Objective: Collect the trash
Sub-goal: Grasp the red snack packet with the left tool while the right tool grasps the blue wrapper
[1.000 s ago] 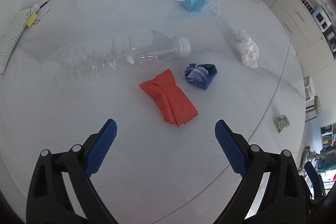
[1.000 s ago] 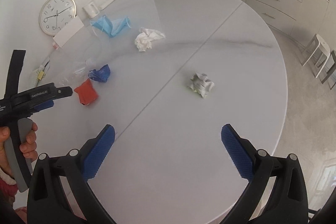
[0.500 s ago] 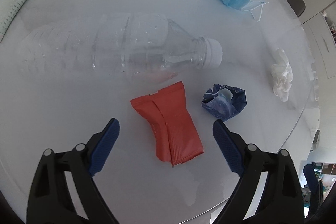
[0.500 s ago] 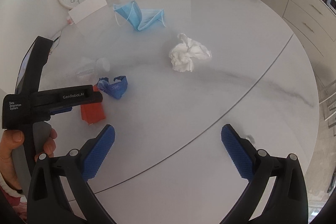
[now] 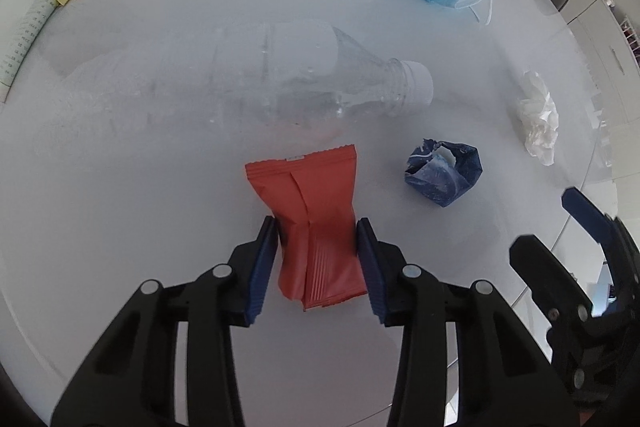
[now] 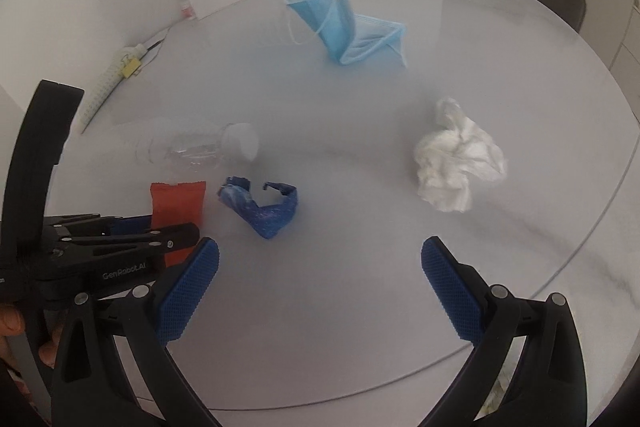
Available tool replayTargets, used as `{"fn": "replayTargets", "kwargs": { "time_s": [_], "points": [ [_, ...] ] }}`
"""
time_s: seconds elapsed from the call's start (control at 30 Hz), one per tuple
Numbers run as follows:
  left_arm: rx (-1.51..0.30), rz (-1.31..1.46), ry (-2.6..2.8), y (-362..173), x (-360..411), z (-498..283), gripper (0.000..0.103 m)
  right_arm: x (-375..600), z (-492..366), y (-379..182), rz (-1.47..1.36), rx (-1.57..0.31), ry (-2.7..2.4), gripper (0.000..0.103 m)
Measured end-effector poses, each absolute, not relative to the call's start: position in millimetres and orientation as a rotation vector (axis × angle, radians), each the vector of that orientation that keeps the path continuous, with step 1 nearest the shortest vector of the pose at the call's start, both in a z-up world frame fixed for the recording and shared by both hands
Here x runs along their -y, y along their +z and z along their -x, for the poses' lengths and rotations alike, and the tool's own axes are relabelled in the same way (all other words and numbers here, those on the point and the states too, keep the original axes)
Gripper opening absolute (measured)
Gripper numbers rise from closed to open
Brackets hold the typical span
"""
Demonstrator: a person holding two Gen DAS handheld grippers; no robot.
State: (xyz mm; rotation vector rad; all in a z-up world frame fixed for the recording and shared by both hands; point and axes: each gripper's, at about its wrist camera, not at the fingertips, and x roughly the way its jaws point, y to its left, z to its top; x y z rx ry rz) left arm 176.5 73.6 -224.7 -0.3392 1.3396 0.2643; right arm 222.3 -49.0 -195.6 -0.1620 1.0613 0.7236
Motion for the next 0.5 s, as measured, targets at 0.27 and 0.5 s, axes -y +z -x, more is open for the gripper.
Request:
{"fn": "replayTargets", "kwargs": {
  "time_s": [0.27,0.5],
  "points": [
    [-1.34,0.271,0.273,-206,-88,-138,0.04,-7,-236,-215,0.269,-1.068,0.793,0.099],
    [-1.341,0.265,0.266,-197,-111,-134,0.04,-26,-229,-226,0.387,-1.074,0.783,0.038]
  ]
}}
